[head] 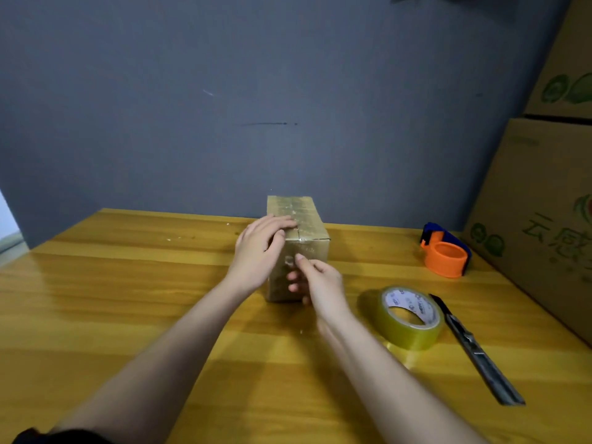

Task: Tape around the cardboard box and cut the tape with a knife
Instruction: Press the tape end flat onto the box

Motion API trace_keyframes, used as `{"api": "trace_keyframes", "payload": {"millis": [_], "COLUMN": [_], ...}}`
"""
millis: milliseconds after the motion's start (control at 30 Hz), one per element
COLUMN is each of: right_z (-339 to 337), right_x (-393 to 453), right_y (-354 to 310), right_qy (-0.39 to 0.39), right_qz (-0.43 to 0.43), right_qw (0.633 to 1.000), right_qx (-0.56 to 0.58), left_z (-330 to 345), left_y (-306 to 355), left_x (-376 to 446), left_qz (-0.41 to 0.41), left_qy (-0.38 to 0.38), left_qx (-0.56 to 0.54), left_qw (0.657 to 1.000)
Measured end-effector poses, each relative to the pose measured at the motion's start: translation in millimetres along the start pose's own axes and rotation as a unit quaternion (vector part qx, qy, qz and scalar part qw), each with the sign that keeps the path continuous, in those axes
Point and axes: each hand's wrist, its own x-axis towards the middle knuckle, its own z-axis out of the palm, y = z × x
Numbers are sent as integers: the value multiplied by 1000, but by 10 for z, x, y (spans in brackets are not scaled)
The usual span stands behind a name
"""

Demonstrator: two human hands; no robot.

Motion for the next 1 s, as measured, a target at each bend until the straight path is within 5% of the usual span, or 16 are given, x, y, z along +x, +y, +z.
{"api": "trace_keyframes", "payload": {"millis": [233,733,1000], "right_z": [-92,14,-20], "right_x": [11,262,299], "right_y": [53,368,406], "right_qy": [-21,52,95], "right_qz": [-92,-139,-147], "right_qw": [994,988,964], "right_qx": [-45,-44,-200], "left_z": [31,46,-9], "left_y": [-194,-311,-322], "left_x": [22,45,17], "left_qz": [7,48,61], "left_qy": [14,-9,-41], "left_qx": [-42,-59,4], "left_qw": [999,997,997]}}
